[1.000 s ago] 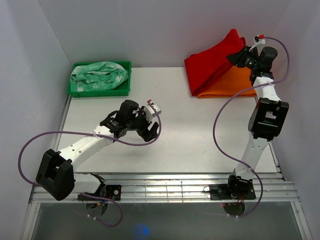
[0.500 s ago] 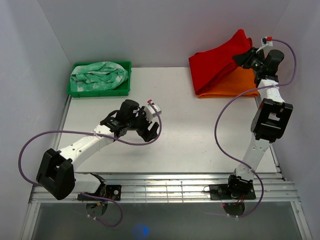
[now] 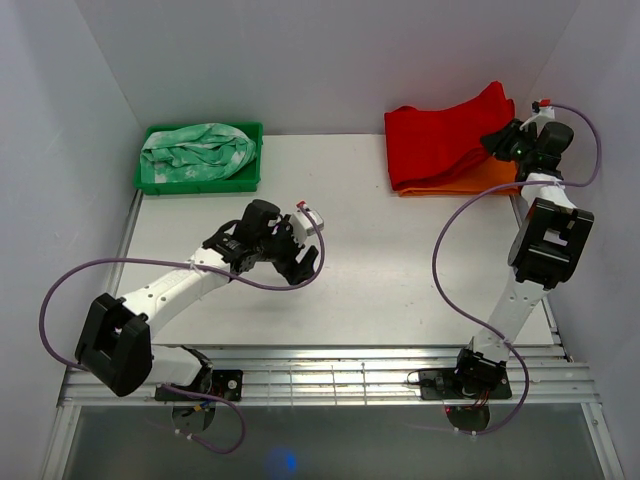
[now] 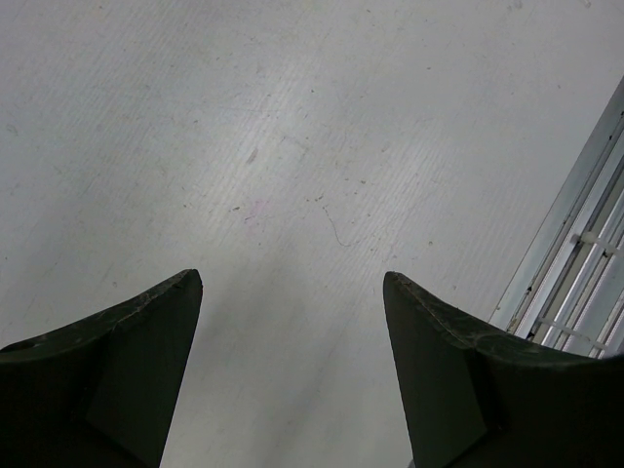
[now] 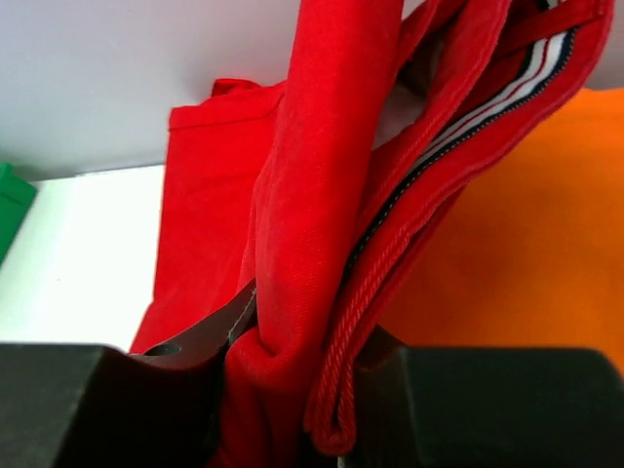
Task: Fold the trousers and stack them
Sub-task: Neatly place the folded trousers to the corner
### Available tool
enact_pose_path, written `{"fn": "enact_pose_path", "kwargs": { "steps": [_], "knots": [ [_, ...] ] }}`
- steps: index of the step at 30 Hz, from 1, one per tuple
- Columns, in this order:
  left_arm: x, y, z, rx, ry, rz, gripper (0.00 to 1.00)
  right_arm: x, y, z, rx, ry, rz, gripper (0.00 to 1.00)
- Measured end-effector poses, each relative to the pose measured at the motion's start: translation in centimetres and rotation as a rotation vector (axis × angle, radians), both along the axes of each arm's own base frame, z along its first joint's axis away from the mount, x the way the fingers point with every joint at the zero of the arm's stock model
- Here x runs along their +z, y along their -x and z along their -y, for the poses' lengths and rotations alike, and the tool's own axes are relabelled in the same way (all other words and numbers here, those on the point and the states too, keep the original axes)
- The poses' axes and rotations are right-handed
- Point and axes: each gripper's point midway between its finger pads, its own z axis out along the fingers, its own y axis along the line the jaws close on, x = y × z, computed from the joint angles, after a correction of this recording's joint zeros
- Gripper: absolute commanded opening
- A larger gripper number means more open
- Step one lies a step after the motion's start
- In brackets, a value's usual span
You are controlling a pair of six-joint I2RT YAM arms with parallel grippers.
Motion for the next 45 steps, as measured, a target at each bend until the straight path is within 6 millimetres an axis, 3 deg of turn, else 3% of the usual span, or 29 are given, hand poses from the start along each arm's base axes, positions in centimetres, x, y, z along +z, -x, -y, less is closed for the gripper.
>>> {"fn": "enact_pose_path", "kwargs": {
  "steps": [4, 11, 13, 15, 18, 22, 23, 24, 28, 32, 35, 40, 42, 45],
  "knots": [
    [-0.7, -0.1, 0.1, -0.002, -0.011, -0.021, 0.86, -1.7, -0.4, 1.2, -0.05, 0.048, -0.031, 0.08],
    [-1.0, -0.1, 0.2, -0.003, -0.019, -0.033, 0.86, -6.9, -0.6, 3.9, -0.163, 0.125, -0.144, 0.1],
    [-0.9, -0.1, 0.2, -0.003, -0.019, -0.033, 0.86, -7.9, -0.5, 4.4, -0.189, 0.138, -0.175, 0.32],
    [-1.0, -0.1, 0.2, -0.003, -0.02, -0.034, 0.86, -8.8, -0.5, 4.9, -0.215, 0.152, -0.195, 0.62],
    [-1.0, -0.1, 0.1, -0.003, -0.021, -0.036, 0.86, -9.9, -0.7, 6.6, -0.275, 0.216, -0.217, 0.82],
    [-1.0, 0.0, 0.1, -0.001, -0.021, -0.04, 0.86, -10.5, -0.7, 8.0, -0.324, 0.274, -0.253, 0.96],
    [-1.0, 0.0, 0.1, 0.001, -0.02, -0.041, 0.86, -10.2, -0.8, 8.3, -0.333, 0.288, -0.252, 0.99],
    [-1.0, 0.0, 0.1, 0.003, -0.02, -0.044, 0.86, -9.8, -1.0, 8.7, -0.342, 0.305, -0.246, 0.91],
    [-1.0, 0.1, 0.0, 0.015, -0.018, -0.059, 0.86, -7.8, -1.4, 9.7, -0.375, 0.362, -0.221, 0.9],
    [-0.8, 0.0, -0.5, 0.037, -0.013, -0.072, 0.87, -6.3, -0.7, 9.9, -0.387, 0.407, -0.229, 0.9],
    [-0.2, -0.4, -1.3, 0.071, 0.004, -0.081, 0.87, -3.8, 0.5, 9.8, -0.391, 0.443, -0.218, 0.9],
    [0.8, -1.2, -3.1, 0.155, 0.048, -0.116, 0.9, 2.5, 3.3, 7.5, -0.296, 0.491, -0.15, 0.9],
    [1.4, -1.9, -4.2, 0.202, 0.075, -0.14, 0.98, 5.0, 4.6, 6.0, -0.232, 0.512, -0.124, 0.9],
    [3.4, -4.2, -6.9, 0.312, 0.133, -0.16, 0.98, 8.4, 6.1, 3.0, -0.119, 0.559, -0.098, 0.9]
  ]
}}
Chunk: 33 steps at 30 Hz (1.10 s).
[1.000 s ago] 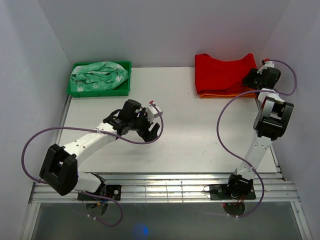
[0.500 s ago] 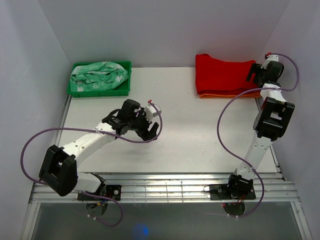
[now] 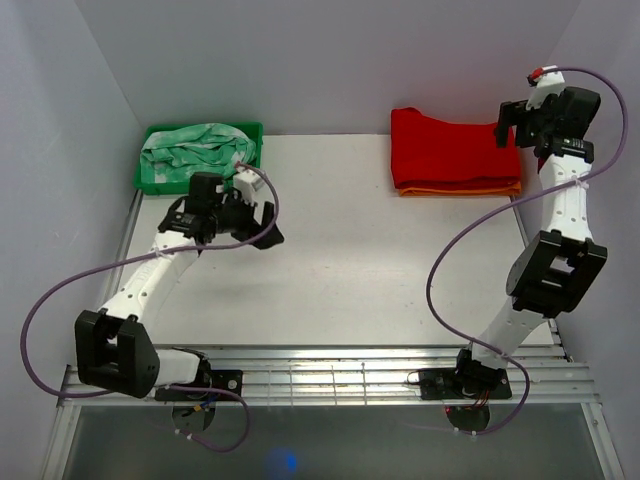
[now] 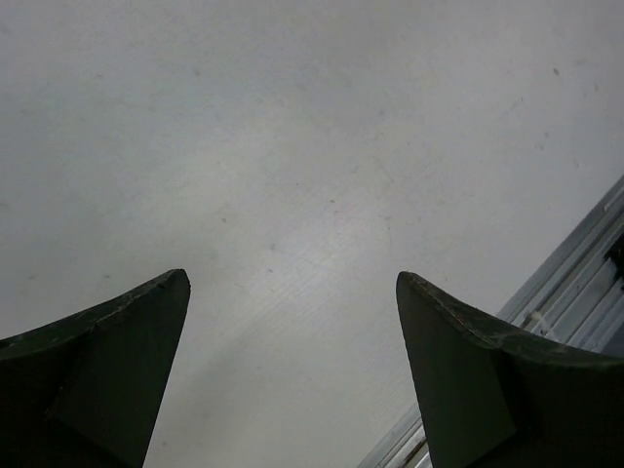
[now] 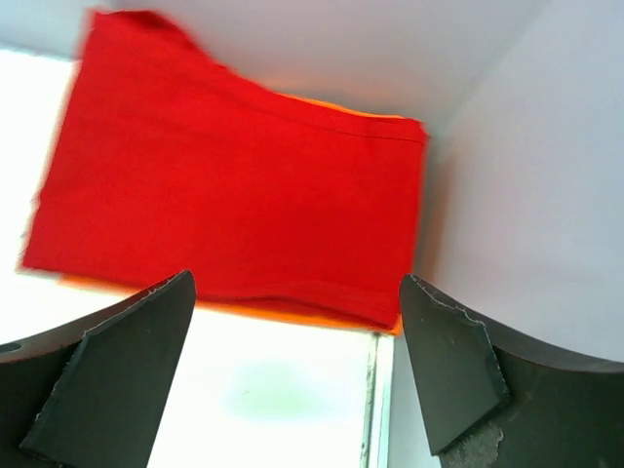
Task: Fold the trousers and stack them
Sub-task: Neatly place the folded trousers to the corner
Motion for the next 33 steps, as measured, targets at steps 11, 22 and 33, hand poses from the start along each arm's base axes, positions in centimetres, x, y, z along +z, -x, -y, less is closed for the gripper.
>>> {"fn": "enact_pose_path", "kwargs": {
  "steps": [11, 22, 33],
  "knots": [
    [9.0, -13.4, -16.2, 0.436, 0.049, 0.098, 0.98, 0.8, 11.2, -9.8, 0.343, -0.016, -0.082, 0.9],
    [1.2, -19.8, -20.8, 0.501, -0.103, -0.006, 0.98, -11.3, 16.9, -12.2, 0.399, -0.21, -0.442, 0.9],
    [-2.0, -14.4, -18.7, 0.471, -0.058, -0.092, 0.98, -13.4, 18.7, -13.4, 0.404, -0.233, -0.495, 0.9]
  ]
}}
